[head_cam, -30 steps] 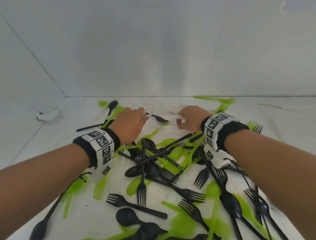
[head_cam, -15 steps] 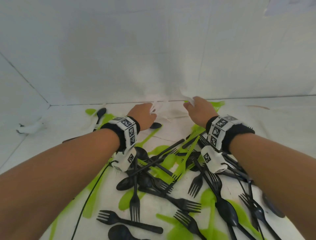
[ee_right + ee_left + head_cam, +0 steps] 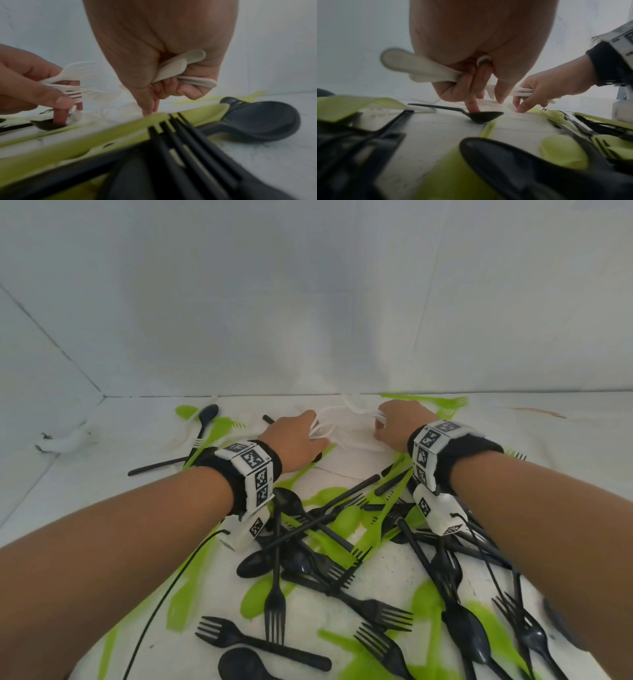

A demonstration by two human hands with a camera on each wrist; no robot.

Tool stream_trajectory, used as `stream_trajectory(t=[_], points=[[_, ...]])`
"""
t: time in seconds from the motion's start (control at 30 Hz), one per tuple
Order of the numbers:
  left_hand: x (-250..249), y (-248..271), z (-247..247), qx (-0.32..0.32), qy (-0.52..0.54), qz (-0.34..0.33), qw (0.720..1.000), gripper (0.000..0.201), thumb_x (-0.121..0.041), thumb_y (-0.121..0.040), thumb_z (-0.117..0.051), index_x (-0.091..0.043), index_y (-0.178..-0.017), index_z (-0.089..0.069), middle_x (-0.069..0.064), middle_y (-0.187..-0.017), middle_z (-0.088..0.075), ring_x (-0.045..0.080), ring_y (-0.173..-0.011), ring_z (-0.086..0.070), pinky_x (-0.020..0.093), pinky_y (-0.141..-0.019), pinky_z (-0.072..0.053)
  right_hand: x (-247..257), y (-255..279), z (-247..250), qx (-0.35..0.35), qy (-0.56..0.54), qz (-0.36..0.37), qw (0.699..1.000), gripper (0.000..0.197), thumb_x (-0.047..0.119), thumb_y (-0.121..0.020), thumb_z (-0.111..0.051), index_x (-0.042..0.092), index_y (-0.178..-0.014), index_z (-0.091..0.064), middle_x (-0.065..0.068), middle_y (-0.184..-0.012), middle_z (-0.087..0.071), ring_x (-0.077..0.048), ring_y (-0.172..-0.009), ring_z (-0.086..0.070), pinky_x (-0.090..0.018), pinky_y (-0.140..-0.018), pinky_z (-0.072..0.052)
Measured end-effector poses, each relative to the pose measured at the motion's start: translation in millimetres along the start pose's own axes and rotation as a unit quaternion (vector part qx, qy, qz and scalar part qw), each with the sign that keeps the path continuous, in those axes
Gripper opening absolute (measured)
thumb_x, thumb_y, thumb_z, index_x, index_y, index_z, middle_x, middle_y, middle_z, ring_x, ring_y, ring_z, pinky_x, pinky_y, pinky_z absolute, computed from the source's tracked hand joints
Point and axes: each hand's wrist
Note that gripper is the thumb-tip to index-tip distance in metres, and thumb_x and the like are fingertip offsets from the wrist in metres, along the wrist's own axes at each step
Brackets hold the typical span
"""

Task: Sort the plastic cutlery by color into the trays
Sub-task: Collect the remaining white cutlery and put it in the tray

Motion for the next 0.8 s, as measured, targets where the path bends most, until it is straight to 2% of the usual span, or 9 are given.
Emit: stream_trajectory(t=[0.1, 0.17, 0.3, 0.37, 0.47, 0.57, 0.67, 0.73, 0.8], points=[[4.1, 11.2, -0.1, -0.008, 0.014, 0.002, 1.0, 0.034, -0.049, -0.1, -0.053, -0.016, -0.107, -0.048, 0.004, -0.103, -0.062, 0.028, -0.093, -0.059, 0.04, -0.082, -0.048, 8.1, 5.6, 0.6, -0.009, 0.013, -0.004, 1.0, 0.026, 0.029, -0.104, -0.045, 0.011, -0.11, -0.062, -0.008, -0.113, -0.064, -0.028, -0.097, -0.063, -0.033, -0.075, -0.047], [6.4, 17.3, -1.0, -0.006, 0.026, 0.009, 1.0, 0.035, -0.051, -0.098, -0.053, -0.017, -0.107, -0.049, 0.002, -0.101, -0.062, 0.026, -0.093, -0.06, 0.038, -0.077, -0.047, 14.4, 12.2, 2.6, -0.027, 0.0, -0.002, 1.0, 0.026, 0.028, -0.105, -0.041, 0.009, -0.117, -0.055, -0.011, -0.118, -0.056, -0.032, -0.098, -0.061, -0.038, -0.079, -0.05], [7.6, 34.2, 1.1, -0.03, 0.103, 0.025, 0.994, 0.04, -0.058, -0.095, -0.055, -0.018, -0.104, -0.052, -0.004, -0.096, -0.062, 0.016, -0.088, -0.06, 0.036, -0.074, -0.046, 26.1, 22.2, 6.8, -0.093, -0.074, 0.021, 0.993, 0.015, 0.026, -0.105, -0.04, 0.011, -0.105, -0.042, -0.012, -0.096, -0.061, -0.029, -0.078, -0.057, -0.038, -0.067, -0.044], [8.4, 44.1, 2.9, -0.049, 0.132, 0.034, 0.989, 0.038, -0.051, -0.097, -0.058, -0.014, -0.104, -0.052, 0.0, -0.097, -0.062, 0.018, -0.089, -0.06, 0.038, -0.08, -0.048, 33.4, 27.9, 9.1, -0.111, -0.102, 0.025, 0.988, 0.02, 0.031, -0.106, -0.041, 0.011, -0.106, -0.04, -0.01, -0.087, -0.061, -0.03, -0.075, -0.058, -0.039, -0.065, -0.045], [13.1, 57.6, 5.5, -0.065, 0.175, 0.066, 0.98, 0.024, -0.028, -0.097, -0.061, -0.009, -0.108, -0.05, 0.007, -0.101, -0.062, 0.027, -0.093, -0.061, 0.039, -0.08, -0.048, 47.0, 34.9, 10.9, -0.135, -0.134, 0.014, 0.982, 0.026, 0.035, -0.105, -0.043, 0.011, -0.113, -0.041, -0.005, -0.081, -0.057, -0.03, -0.074, -0.058, -0.04, -0.069, -0.047], [19.4, 75.2, 8.5, -0.07, 0.223, 0.074, 0.97, 0.025, -0.016, -0.093, -0.062, -0.011, -0.109, -0.044, 0.009, -0.097, -0.06, 0.024, -0.082, -0.059, 0.036, -0.068, -0.047, 61.8, 37.3, 4.3, -0.072, -0.154, 0.029, 0.985, 0.03, 0.033, -0.104, -0.047, 0.011, -0.123, -0.041, -0.006, -0.094, -0.058, -0.028, -0.082, -0.057, -0.036, -0.071, -0.043], [28.0, 97.8, 9.4, -0.079, 0.217, 0.068, 0.971, 0.017, -0.02, -0.093, -0.06, -0.016, -0.103, -0.046, 0.003, -0.085, -0.058, 0.021, -0.071, -0.055, 0.034, -0.062, -0.044, 73.0, 37.9, -6.3, -0.014, -0.085, 0.07, 0.994, 0.027, 0.026, -0.098, -0.052, 0.017, -0.123, -0.048, -0.007, -0.111, -0.062, -0.03, -0.099, -0.06, -0.035, -0.076, -0.045], [37.4, 112.8, 8.7, -0.072, 0.196, 0.075, 0.975, 0.013, -0.026, -0.095, -0.056, -0.016, -0.09, -0.05, 0.0, -0.078, -0.054, 0.02, -0.069, -0.052, 0.032, -0.061, -0.041, 79.6, 38.9, -11.2, 0.006, -0.044, 0.097, 0.994, 0.036, 0.022, -0.098, -0.052, 0.019, -0.133, -0.052, -0.008, -0.132, -0.061, -0.032, -0.12, -0.058, -0.038, -0.091, -0.048], [50.2, 125.8, 7.6, -0.066, 0.198, 0.088, 0.974, 0.027, -0.034, -0.098, -0.057, -0.013, -0.082, -0.052, 0.0, -0.074, -0.053, 0.02, -0.069, -0.052, 0.034, -0.064, -0.041, 85.8, 39.5, -13.8, 0.028, -0.008, 0.107, 0.994, 0.042, 0.02, -0.1, -0.051, 0.016, -0.141, -0.052, -0.009, -0.142, -0.057, -0.032, -0.128, -0.055, -0.04, -0.103, -0.045]])
Point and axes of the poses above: each hand's wrist, its own y-axis away from the middle knuckle, its own z-axis out of the back of the hand, x = y × z
